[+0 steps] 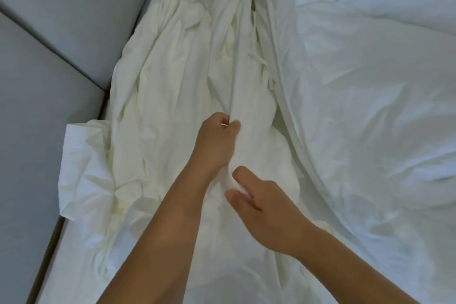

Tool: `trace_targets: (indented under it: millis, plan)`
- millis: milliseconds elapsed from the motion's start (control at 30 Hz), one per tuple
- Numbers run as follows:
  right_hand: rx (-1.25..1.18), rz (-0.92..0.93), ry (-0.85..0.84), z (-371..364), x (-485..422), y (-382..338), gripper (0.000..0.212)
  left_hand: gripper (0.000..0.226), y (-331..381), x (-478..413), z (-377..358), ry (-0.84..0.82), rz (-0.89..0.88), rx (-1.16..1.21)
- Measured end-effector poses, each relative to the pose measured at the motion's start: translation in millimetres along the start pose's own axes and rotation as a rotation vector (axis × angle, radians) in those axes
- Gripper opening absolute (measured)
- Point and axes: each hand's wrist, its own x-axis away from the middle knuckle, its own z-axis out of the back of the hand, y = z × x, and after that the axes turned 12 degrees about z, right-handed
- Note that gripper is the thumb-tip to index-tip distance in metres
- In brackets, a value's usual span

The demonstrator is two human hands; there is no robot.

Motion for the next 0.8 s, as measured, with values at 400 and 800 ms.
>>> trace_targets:
  millis: [400,800]
  plan:
    - [-0.171,-0.241,0.451,88.5,-140.9,35.4,0.058,0.033,-16.0,33.6,-25.3,-0.091,-0.461,-0.161]
    - [-1.428,-0.384,0.468,74.3,-110.3,38.7,0.031,0.069,22.3,-18.8,-2.3,-0.084,0.187,0.293]
